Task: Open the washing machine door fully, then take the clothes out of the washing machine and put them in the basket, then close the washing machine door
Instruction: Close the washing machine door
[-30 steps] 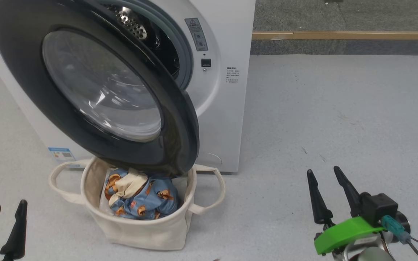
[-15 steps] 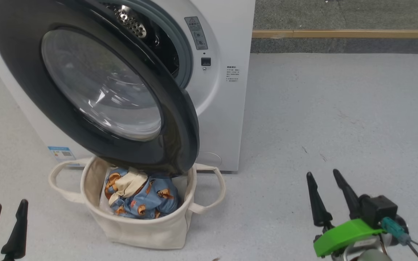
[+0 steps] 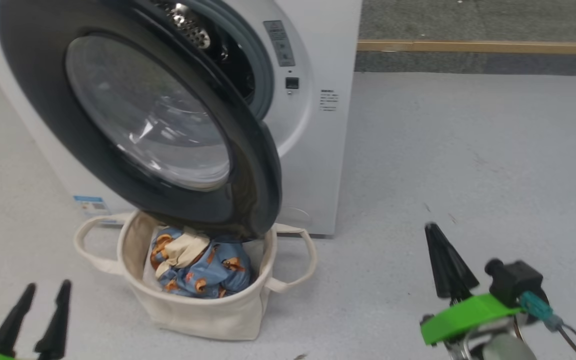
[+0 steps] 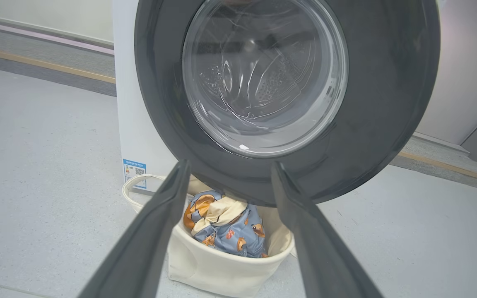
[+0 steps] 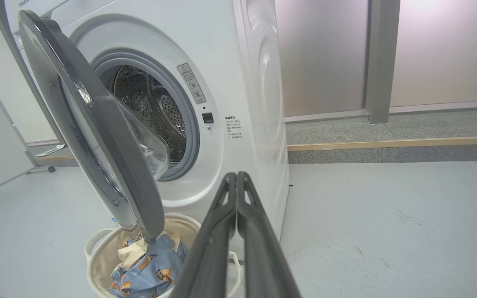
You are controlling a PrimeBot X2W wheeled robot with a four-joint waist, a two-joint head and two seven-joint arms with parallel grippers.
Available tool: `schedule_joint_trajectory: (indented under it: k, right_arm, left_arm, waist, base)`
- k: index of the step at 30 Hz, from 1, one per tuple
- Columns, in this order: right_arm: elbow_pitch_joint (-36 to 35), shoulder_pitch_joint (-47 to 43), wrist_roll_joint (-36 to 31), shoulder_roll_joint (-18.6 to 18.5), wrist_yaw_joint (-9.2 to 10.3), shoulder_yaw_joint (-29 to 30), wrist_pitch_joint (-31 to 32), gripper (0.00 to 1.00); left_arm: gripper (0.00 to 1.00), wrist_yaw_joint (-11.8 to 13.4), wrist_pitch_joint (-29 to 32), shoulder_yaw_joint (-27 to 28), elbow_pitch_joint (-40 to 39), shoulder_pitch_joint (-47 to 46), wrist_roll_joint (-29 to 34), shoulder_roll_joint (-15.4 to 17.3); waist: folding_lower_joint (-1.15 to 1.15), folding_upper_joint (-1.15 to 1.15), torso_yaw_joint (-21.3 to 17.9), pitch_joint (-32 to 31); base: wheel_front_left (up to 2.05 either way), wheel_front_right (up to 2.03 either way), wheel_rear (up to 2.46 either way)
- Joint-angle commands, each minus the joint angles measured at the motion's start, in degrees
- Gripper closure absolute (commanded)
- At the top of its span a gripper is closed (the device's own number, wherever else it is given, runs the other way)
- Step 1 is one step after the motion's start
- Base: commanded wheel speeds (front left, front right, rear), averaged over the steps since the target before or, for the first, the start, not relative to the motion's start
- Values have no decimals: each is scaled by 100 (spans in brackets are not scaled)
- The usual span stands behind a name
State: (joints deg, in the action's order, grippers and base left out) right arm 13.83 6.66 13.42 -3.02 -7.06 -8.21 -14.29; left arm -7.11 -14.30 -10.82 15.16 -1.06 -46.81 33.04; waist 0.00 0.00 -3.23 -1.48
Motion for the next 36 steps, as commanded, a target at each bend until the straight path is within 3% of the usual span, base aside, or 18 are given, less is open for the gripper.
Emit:
schedule_joint_trajectory:
  k: [1,7,15,24,36]
  right_arm:
    - [-288,385,-59,14,-43,-189,-71,100]
    - [-521,766,149,14,-43,-707,-71,100]
    - [-257,1597,404,14,-43,-1646,20,100]
    - [1079,2339,1210,14,-43,-2232,-18,100]
    - [2729,3411,2537,14,-43,-2700,-68,100]
  left_arm:
    - [0,-35,-70,198,-112,-441,111,157]
    - [0,-36,-70,-139,-6,-716,290,-24]
    - [0,-36,-70,-654,191,-1017,467,-331]
    - [0,-31,-65,-1087,251,-1159,627,-578]
    - [0,-30,-58,-1264,231,-1559,671,-777]
  waist:
    - [0,0,94,-7]
    - [0,0,436,-50]
    - [0,0,929,-113]
    - [0,0,1472,-66]
    - [0,0,1780,378]
  base:
    - [0,0,0]
    - [0,0,0]
    - [0,0,0]
    - [0,0,0]
    - [0,0,0]
